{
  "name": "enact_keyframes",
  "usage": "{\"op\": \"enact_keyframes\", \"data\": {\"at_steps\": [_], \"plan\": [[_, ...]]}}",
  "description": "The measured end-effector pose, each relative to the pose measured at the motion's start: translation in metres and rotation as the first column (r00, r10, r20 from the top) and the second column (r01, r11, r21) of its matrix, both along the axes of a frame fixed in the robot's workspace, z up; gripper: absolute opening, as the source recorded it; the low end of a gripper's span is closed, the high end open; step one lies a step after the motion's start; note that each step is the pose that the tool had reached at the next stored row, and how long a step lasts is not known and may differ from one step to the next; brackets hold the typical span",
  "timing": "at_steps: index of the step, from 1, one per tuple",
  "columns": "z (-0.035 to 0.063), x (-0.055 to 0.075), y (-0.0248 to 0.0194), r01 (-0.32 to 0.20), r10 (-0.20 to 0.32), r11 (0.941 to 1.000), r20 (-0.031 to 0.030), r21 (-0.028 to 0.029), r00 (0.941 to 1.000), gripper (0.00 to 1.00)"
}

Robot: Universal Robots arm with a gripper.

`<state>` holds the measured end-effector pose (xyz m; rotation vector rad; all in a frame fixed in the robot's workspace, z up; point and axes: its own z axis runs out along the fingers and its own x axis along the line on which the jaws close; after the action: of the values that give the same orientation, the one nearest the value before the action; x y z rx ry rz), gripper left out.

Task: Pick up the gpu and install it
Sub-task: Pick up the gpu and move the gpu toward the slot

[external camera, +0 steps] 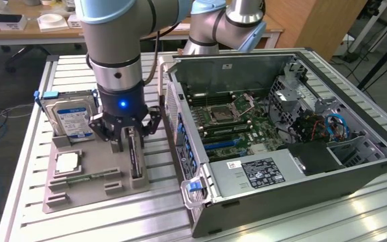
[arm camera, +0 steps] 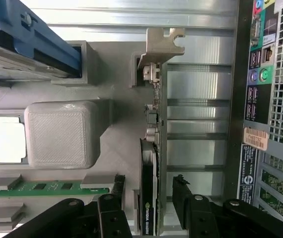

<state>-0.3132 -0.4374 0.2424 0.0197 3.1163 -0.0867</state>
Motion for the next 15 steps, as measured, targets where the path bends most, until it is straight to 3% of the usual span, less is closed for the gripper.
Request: {"op": "enact_keyframes", "data": {"at_steps": [3,5,10,11,12,13,15], "plan": [[-0.0051,0.0001,-0.0001,0.000,0.000,1.0000,-0.0001,0.0073,1.0000,0.51],[-0.0068,0.0000,-0.0001,0.000,0.000,0.9998,-0.0002,0.0182,1.0000,0.51],[-0.0069,0.0000,-0.0001,0.000,0.000,0.9998,-0.0001,0.0182,1.0000,0.51],[-0.0073,0.0000,-0.0001,0.000,0.000,0.9997,-0.0001,0.0256,1.0000,0.51],[-0.0076,0.0000,-0.0001,0.000,0.000,0.9993,0.0000,0.0369,1.0000,0.51],[-0.0076,0.0000,0.0000,0.000,0.000,0.9992,-0.0001,0.0411,1.0000,0.51],[-0.0077,0.0000,0.0000,0.000,0.000,0.9991,0.0000,0.0416,1.0000,0.51]]}}
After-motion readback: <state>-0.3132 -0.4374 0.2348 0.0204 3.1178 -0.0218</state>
